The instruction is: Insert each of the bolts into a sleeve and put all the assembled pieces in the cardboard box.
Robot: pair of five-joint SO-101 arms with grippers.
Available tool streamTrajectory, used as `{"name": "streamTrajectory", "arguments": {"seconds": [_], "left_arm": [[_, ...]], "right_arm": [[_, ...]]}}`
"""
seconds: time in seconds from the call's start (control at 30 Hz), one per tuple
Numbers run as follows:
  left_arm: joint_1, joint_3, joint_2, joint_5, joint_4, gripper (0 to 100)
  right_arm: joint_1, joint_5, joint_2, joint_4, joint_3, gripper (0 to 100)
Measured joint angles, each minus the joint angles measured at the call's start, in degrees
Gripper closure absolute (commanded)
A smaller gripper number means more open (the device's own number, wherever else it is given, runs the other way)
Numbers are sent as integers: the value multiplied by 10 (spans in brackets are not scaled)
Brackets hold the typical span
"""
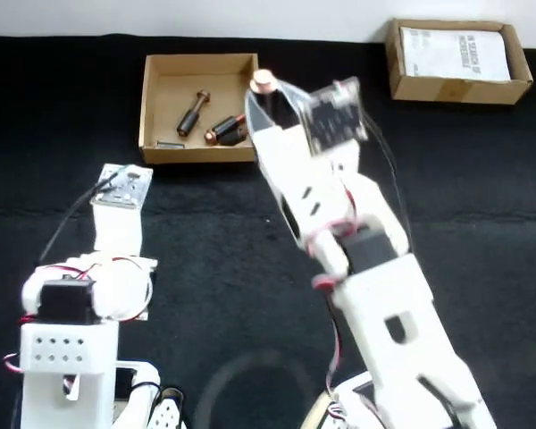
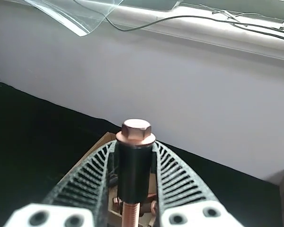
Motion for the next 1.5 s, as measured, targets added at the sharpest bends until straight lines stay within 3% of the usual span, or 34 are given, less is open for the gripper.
{"name": "streamTrajectory", "arguments": {"seconds": [0.4,0.63,0.77,0.9,1.0,1.1,1.23,1.5], "left_arm": [[-77,246,1,1,-342,992],[-80,340,1,1,-520,992],[-83,413,1,1,-630,992],[-101,456,-5,1,-748,992],[-102,458,-6,1,-768,992],[-104,458,-6,1,-775,992],[-105,458,-6,1,-776,992],[-105,458,-6,1,-777,992]], "right_arm": [[0,0,354,0,-330,992],[0,0,569,0,-515,992],[0,71,703,0,-634,992],[-3,213,844,-1,-742,992],[-12,312,942,-1,-825,992],[-30,352,1029,-1,-919,936],[-50,360,1116,-1,-1051,811],[-53,325,1207,22,-1230,804]]}}
